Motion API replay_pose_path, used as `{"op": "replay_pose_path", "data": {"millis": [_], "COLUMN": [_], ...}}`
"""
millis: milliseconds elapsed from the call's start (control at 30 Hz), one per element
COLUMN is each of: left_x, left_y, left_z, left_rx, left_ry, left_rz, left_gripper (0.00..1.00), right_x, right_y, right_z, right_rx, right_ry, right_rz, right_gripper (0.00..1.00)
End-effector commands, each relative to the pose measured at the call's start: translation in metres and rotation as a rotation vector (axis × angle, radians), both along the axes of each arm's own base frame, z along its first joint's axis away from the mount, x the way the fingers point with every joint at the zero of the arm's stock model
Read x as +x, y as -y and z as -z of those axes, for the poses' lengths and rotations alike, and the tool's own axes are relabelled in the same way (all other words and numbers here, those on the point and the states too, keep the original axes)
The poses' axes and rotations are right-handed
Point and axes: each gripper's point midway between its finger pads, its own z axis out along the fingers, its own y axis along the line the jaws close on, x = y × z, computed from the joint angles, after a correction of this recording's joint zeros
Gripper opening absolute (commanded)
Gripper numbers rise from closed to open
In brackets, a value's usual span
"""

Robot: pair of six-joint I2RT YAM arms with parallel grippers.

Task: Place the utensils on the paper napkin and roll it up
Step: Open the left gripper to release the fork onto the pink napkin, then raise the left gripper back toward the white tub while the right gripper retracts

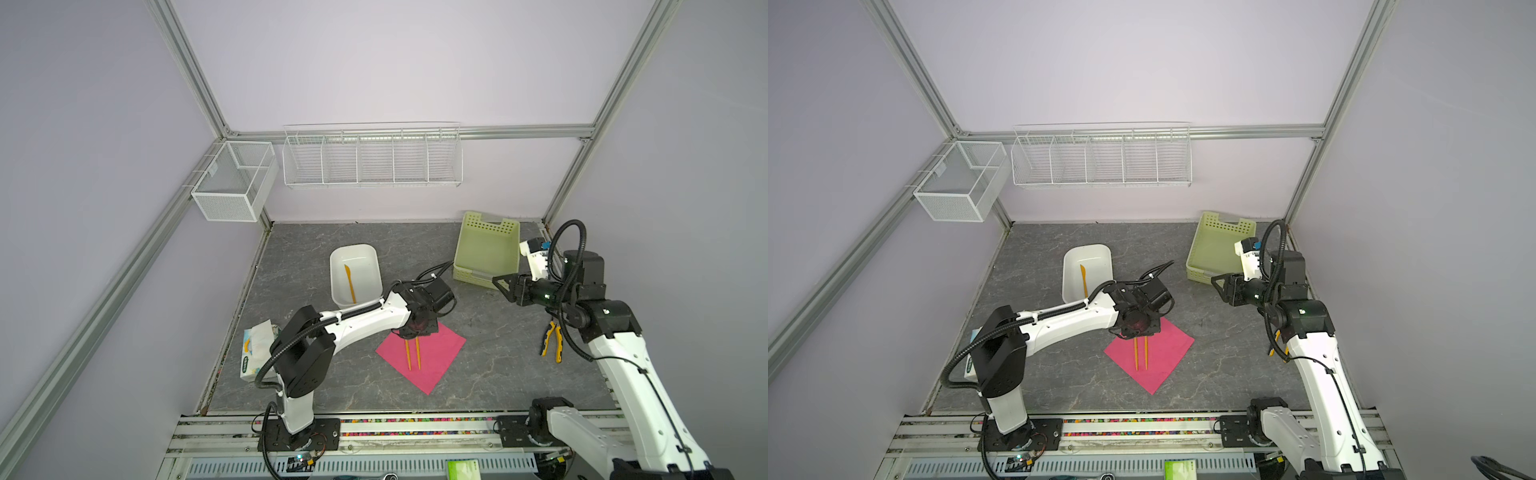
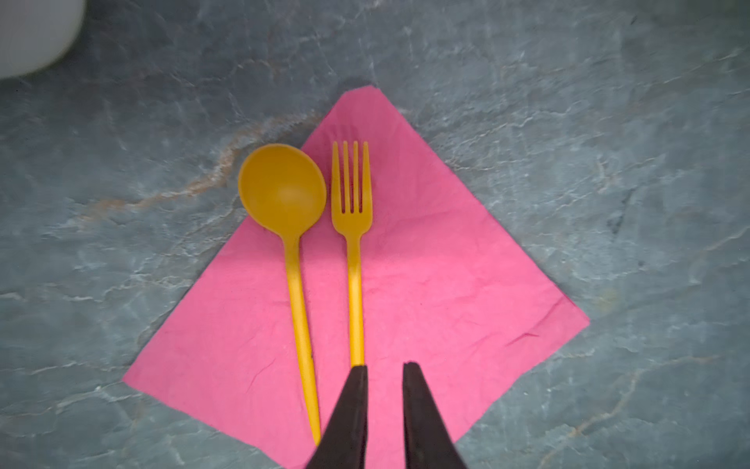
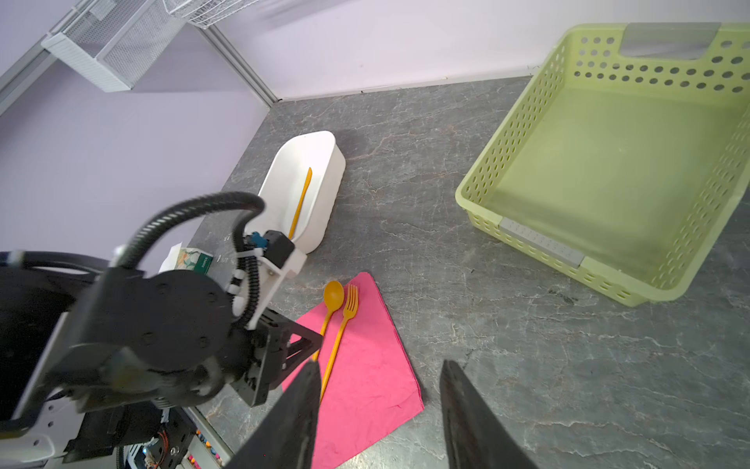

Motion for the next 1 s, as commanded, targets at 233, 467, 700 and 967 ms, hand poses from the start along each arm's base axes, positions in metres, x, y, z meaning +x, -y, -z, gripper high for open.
{"op": "replay_pose_path", "data": {"millis": [233,467,700,967], "left_x": [0.032,0.054,0.080,0.110], "left_y": [-0.045,-0.084,-0.126,-0.165], "left_z": [-0.055,-0.062,-0.057,-0.036], "left_rx": [-0.003,0.027,0.043,0.088], "left_ry": [0.127,0.155,0.143,0.107], "left_rz": [-0.014,-0.029,-0.081,-0.154], "left_gripper": [0.17,0.16,0.16,0.16], "right_x": [-0.010,-0.012,-0.008,-0.010], "right_y": [-0.026,-0.045,-0.056,-0.060], "right_z": [0.043,0.062,0.070,0.073], "right_rx": [0.014,-0.001,-0.044,-0.096], "right_ry": [-0.214,-0.289,-0.319,-0.338], "right_rz": [-0.037,-0.030,-0.015,-0.015], "right_gripper": [0.45,0.42,0.42,0.42]}}
